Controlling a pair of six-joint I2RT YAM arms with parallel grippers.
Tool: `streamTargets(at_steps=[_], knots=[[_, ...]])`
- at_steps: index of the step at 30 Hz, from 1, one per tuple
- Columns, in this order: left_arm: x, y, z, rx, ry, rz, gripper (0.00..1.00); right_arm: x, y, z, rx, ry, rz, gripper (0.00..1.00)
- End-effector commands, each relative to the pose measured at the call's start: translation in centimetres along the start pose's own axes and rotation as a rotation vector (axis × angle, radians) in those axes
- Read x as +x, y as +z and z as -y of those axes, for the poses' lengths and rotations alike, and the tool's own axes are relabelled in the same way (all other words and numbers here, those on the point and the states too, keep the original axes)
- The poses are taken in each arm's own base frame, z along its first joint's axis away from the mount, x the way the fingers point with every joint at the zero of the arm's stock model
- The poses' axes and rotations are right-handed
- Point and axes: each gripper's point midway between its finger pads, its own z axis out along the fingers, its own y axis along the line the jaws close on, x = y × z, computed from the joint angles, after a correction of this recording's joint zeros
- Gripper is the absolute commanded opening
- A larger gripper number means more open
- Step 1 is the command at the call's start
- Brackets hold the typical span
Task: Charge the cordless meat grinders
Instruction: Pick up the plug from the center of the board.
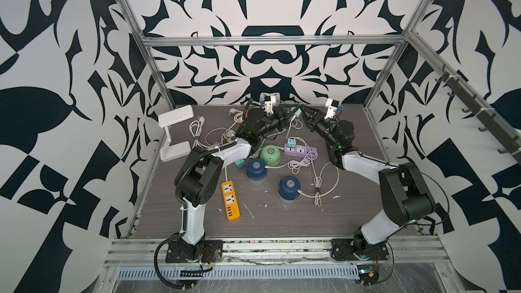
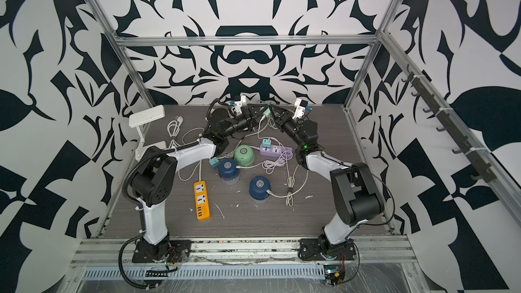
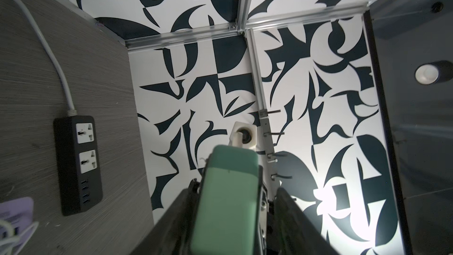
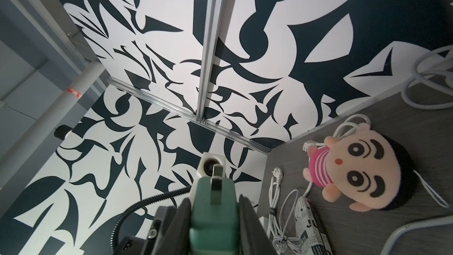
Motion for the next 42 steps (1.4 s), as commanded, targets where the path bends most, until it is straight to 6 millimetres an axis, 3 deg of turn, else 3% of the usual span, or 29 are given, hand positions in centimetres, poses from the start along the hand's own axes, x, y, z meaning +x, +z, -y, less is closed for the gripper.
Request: streamTargets(at_steps=[1, 8, 15, 20, 25, 34, 42], knots=[[0.1, -2.1, 2.6, -0.01, 0.078, -0.035, 0.63, 0.0, -0.5, -5.0, -0.063, -0.14, -0.085, 0.0], [3.0, -6.1, 1.0, -0.125, 0.174, -0.27, 0.68, 3.8, -2.7, -5.7, 0.133, -0.279, -0.452, 0.0], [7.1, -8.2, 2.3, 0.004, 0.239, -0.536, 0.69, 6.8, -5.1, -8.5, 0.061, -0.297, -0.718, 0.0], [7.9, -8.6, 4.6, 0.132, 0.26, -0.587, 0.65, 7.4, -5.5, -9.2, 0.02, -0.272, -0.752, 0.0], [7.9, -8.5, 5.2, 0.177, 0.259, -0.598, 0.6, 7.5, -5.5, -9.2, 0.012, -0.261, -0.762, 0.0], [8.9, -8.0, 4.6, 0.17, 0.253, -0.65, 0.41, 7.8, -5.2, -8.4, 0.028, -0.242, -0.767, 0.0], [9.1, -7.7, 3.8, 0.117, 0.264, -0.65, 0.37, 8.4, -5.0, -7.9, 0.038, -0.237, -0.785, 0.0]])
